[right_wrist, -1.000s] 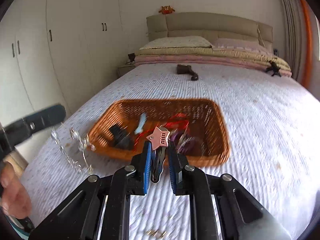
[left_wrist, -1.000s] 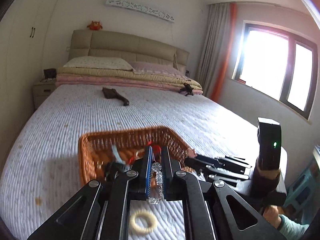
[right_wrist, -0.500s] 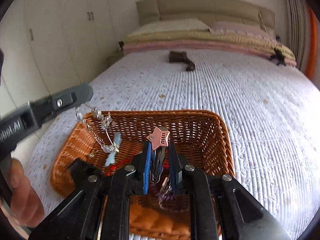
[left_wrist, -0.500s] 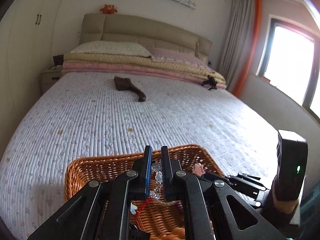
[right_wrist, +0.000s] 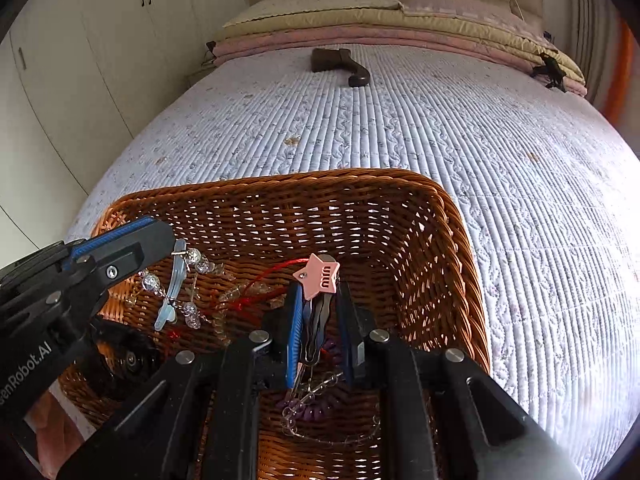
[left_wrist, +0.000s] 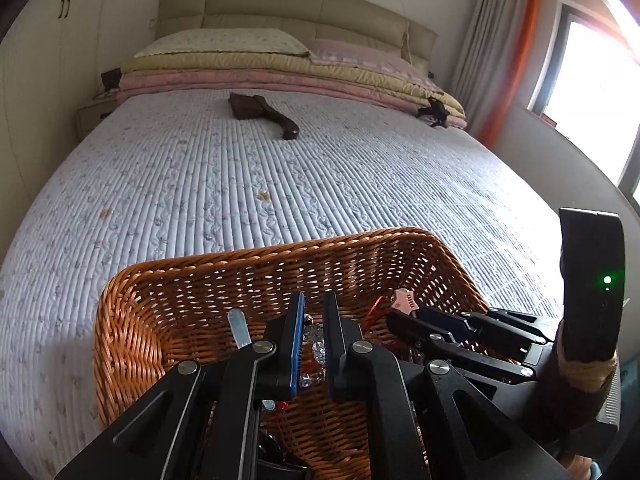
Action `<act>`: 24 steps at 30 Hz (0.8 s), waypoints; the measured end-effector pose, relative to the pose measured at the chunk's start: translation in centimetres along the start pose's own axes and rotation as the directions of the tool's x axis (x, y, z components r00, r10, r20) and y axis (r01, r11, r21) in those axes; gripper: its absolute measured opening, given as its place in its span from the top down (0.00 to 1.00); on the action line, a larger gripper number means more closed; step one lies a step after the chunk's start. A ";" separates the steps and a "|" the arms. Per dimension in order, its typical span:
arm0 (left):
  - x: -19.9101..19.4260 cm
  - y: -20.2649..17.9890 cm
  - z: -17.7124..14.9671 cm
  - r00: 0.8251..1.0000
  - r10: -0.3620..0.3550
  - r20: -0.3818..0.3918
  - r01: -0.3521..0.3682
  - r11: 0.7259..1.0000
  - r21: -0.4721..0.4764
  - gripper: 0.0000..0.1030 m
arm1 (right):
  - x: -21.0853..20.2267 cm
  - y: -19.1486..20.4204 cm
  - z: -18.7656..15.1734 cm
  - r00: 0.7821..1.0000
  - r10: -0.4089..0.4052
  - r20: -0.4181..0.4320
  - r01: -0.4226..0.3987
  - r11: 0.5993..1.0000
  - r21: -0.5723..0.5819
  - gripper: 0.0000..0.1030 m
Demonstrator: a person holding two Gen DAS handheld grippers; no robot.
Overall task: Organize jewelry
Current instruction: 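Carry the earrings and pink clip into the basket and open both tools, then withdraw both open tools toward the cream coil tie and gold earring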
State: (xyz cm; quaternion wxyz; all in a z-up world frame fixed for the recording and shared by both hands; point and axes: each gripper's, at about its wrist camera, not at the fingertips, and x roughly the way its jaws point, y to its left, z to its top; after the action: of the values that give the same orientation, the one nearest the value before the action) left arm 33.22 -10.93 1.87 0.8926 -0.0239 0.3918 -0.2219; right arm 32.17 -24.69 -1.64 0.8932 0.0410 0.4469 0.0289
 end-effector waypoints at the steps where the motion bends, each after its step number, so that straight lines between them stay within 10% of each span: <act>1: 0.0 0.2 0.0 1.000 -0.002 -0.001 0.002 1.000 -0.003 0.91 | -0.2 0.0 -0.1 1.000 -0.002 0.001 0.002 1.000 -0.003 0.82; 4: -0.9 0.5 0.1 1.000 -0.025 0.008 0.025 1.000 -0.013 0.89 | -0.8 -0.1 -0.4 1.000 -0.013 0.016 0.013 1.000 0.000 0.76; 7: -2.2 0.4 0.1 0.999 -0.041 0.032 0.041 0.999 -0.009 0.61 | -1.8 -0.2 -0.9 0.999 -0.008 0.044 0.008 1.000 -0.003 0.64; 24: -17.8 -1.7 -6.9 0.960 -0.067 0.273 0.061 0.998 0.032 0.60 | -15.3 1.0 -10.2 0.972 0.039 0.230 -0.039 0.999 -0.005 0.64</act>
State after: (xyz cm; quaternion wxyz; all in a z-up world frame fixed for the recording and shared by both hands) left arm 17.07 -4.21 9.73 0.9307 -0.0566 0.2610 -0.2498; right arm 14.78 -24.57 4.56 0.9382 0.0526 0.3395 0.0414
